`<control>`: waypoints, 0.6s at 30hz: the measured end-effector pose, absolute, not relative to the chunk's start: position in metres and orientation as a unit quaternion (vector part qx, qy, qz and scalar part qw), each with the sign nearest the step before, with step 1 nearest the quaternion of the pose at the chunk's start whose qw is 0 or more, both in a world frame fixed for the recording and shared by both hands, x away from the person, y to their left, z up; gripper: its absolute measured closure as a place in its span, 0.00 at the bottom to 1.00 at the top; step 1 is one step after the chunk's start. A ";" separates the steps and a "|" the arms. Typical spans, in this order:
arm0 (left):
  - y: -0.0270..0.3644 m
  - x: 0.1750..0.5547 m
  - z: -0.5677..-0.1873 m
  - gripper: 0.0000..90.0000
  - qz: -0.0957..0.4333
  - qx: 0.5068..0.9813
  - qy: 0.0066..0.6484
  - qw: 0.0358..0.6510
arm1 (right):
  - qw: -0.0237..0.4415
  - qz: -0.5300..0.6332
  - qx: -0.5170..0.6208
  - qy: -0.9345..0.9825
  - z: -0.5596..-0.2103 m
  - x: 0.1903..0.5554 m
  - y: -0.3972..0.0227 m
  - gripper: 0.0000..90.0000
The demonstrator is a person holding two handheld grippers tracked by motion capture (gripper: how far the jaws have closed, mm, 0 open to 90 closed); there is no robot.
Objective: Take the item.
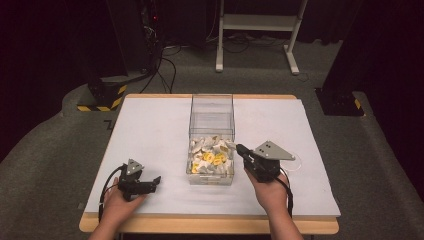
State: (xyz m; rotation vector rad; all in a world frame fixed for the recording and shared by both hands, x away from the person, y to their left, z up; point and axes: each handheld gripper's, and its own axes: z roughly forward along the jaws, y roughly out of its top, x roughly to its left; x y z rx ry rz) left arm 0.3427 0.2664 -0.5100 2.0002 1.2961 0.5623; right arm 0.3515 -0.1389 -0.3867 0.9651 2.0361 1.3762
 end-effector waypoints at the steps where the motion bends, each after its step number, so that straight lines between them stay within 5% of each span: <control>1: 0.266 0.343 -0.510 0.15 0.216 0.768 0.498 0.339 | 0.250 0.505 0.354 0.746 -0.387 0.352 -0.140 0.98; 18: 0.267 0.343 -0.510 0.15 0.216 0.768 0.498 0.340 | 0.264 0.498 0.383 0.732 -0.386 0.351 -0.169 0.98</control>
